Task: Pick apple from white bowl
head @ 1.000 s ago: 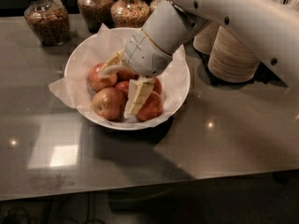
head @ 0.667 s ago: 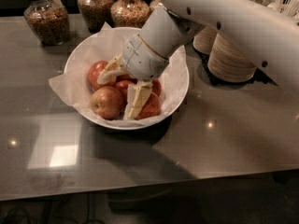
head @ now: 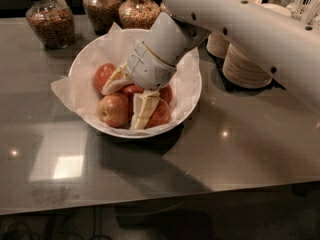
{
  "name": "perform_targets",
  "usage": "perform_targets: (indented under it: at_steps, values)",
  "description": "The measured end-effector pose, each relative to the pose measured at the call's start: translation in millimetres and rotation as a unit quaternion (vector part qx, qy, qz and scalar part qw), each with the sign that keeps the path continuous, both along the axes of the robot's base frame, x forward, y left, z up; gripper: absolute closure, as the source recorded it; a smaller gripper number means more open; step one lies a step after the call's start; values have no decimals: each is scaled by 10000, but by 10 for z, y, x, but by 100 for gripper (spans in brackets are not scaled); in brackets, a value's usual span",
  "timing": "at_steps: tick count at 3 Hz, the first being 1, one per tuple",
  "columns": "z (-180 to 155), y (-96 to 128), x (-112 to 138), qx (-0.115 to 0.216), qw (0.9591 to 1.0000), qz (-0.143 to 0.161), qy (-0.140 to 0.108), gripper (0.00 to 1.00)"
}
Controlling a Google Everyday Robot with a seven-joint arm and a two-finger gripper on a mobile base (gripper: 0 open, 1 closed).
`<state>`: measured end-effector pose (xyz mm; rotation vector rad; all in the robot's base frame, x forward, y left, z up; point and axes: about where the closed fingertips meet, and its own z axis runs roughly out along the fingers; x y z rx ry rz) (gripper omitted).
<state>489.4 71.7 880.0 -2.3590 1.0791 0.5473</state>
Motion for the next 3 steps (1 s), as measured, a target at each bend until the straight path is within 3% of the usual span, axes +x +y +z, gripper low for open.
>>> perform_targets:
  at_steps: [1, 3]
  values:
    - [-64, 13, 13, -81, 10000, 24, -8, 29]
    - [-225, -58, 8, -383, 9992, 44, 41, 71]
